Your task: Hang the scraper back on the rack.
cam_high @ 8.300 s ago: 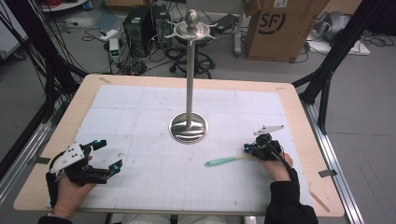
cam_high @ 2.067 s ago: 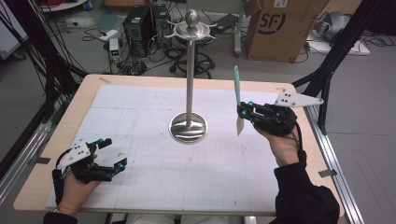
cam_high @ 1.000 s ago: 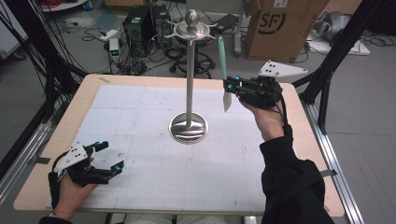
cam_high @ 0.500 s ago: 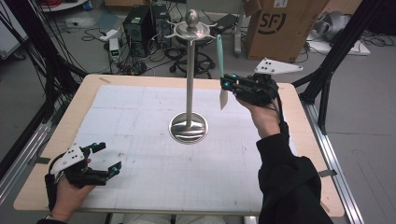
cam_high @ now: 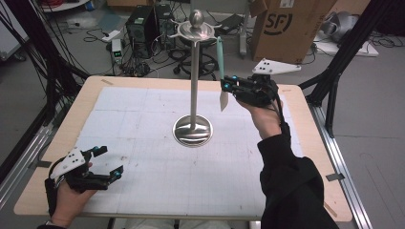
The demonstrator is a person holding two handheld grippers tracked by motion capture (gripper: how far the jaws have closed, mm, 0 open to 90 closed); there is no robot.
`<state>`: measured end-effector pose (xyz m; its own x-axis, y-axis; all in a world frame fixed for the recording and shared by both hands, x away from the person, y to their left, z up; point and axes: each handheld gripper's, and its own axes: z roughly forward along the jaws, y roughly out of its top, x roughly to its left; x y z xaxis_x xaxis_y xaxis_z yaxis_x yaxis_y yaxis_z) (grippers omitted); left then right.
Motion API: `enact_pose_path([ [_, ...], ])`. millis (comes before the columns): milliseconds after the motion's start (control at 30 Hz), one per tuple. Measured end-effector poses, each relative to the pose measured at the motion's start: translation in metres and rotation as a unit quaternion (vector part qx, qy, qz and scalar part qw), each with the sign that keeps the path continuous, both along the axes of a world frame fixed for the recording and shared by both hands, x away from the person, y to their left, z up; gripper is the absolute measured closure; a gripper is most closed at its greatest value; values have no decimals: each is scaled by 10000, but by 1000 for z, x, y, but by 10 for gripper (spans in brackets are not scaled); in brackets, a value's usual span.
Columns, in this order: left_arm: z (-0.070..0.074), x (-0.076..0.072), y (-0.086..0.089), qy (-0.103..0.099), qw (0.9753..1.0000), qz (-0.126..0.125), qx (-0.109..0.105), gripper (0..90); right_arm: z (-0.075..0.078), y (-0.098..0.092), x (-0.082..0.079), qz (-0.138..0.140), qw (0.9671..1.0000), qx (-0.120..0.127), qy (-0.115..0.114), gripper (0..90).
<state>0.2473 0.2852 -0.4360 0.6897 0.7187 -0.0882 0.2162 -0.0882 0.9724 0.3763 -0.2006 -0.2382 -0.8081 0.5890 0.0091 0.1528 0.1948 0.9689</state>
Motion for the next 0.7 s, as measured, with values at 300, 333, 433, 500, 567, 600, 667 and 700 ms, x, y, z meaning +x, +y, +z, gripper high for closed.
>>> enact_pose_path([
  [300, 0, -1, 1, -12, 10000, 30, 15, 17, -3, 8, -3, -43, 9999, -29, -90, 605],
  [333, 0, -1, 2, -21, 10000, 22, 14, 17, -4, 8, -5, -83, 9999, -28, -136, 546],
  [433, 1, -2, 2, -41, 10000, 40, -3, 18, -7, 8, -7, -116, 9998, 68, -148, 385],
  [500, 2, -2, 2, -44, 10000, 34, 1, 17, -10, 8, -9, -153, 9997, 97, -133, 298],
  [567, 2, -1, 1, -46, 10000, 25, 19, 18, -13, 8, -10, -165, 9998, 123, -82, 217],
  [600, 1, -1, 1, -38, 10000, 24, 19, 17, -15, 7, -11, -149, 9998, 140, -49, 189],
  [667, 1, -1, 0, -47, 10000, 11, 31, 17, -18, 7, -12, -131, 9998, 152, -21, 148],
  [700, 2, -1, 0, -41, 10000, 19, 14, 17, -19, 7, -13, -111, 9998, 162, -24, 144],
])
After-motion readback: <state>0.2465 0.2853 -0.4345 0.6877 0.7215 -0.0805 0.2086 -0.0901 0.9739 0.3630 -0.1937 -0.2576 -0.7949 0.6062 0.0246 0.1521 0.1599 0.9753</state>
